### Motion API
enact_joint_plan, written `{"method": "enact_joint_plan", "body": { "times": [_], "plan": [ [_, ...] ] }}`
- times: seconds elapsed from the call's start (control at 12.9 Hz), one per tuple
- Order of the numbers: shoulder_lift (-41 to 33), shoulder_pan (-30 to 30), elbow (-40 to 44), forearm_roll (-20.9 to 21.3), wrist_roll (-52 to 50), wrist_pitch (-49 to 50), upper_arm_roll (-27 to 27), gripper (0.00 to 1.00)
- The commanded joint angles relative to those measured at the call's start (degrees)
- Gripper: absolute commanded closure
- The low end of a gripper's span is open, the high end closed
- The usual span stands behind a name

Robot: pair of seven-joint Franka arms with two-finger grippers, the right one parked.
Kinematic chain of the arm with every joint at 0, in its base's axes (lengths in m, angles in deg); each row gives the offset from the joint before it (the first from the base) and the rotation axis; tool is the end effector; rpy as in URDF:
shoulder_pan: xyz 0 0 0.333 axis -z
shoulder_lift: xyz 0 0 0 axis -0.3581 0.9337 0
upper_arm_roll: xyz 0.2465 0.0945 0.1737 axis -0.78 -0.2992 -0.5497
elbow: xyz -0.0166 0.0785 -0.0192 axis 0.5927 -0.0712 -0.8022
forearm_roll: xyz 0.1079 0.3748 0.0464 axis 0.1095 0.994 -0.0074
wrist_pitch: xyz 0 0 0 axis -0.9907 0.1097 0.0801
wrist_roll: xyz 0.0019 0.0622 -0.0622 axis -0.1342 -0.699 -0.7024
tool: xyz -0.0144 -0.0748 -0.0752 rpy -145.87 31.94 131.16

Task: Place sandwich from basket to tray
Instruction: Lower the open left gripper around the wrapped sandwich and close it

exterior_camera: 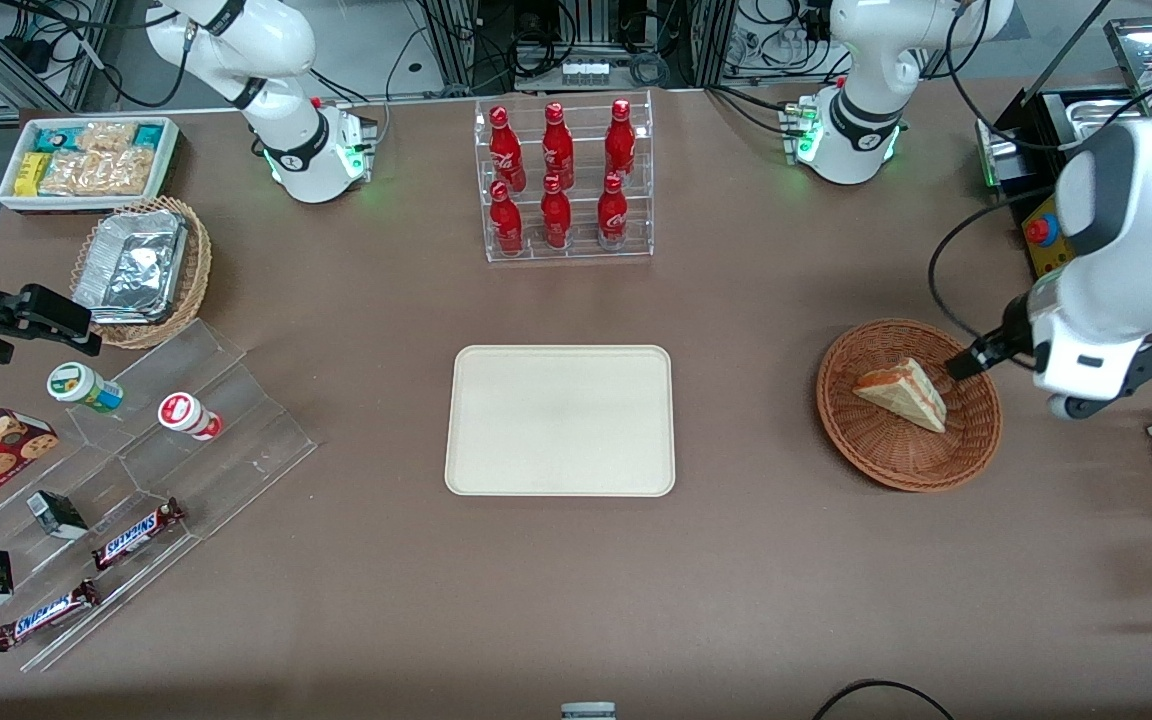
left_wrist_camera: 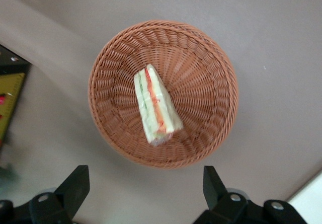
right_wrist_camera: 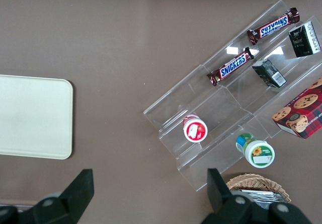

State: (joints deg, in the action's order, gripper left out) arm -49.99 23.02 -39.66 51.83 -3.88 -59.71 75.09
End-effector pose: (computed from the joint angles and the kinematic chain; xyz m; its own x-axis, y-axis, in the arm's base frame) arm 0.5722 -0.0285 0.4365 0.8113 0.5771 -0.0934 0.5637 -0.8146 -0.1367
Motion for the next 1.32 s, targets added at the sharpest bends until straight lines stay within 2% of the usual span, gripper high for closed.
{"method": "enact_joint_plan", "body": {
  "times": [0.0,0.23,0.47,0.7,0.85,1.24],
  "plan": [
    [-1.65,-0.54,-10.58,0.80,-11.17,-12.00,0.39,0.00],
    [-1.74,-0.54,-19.05,1.06,-22.25,-22.66,0.31,0.00],
    [-1.83,-0.62,-22.56,1.06,-25.18,-25.48,0.30,0.00],
    [-1.75,-0.62,-26.35,1.06,-28.35,-32.68,-2.15,0.00],
    [-0.87,-0.63,-27.76,0.97,-29.05,-37.34,-3.38,0.00],
    [1.77,0.25,-28.46,0.97,-34.40,-41.75,-3.47,0.00]
  ]
}}
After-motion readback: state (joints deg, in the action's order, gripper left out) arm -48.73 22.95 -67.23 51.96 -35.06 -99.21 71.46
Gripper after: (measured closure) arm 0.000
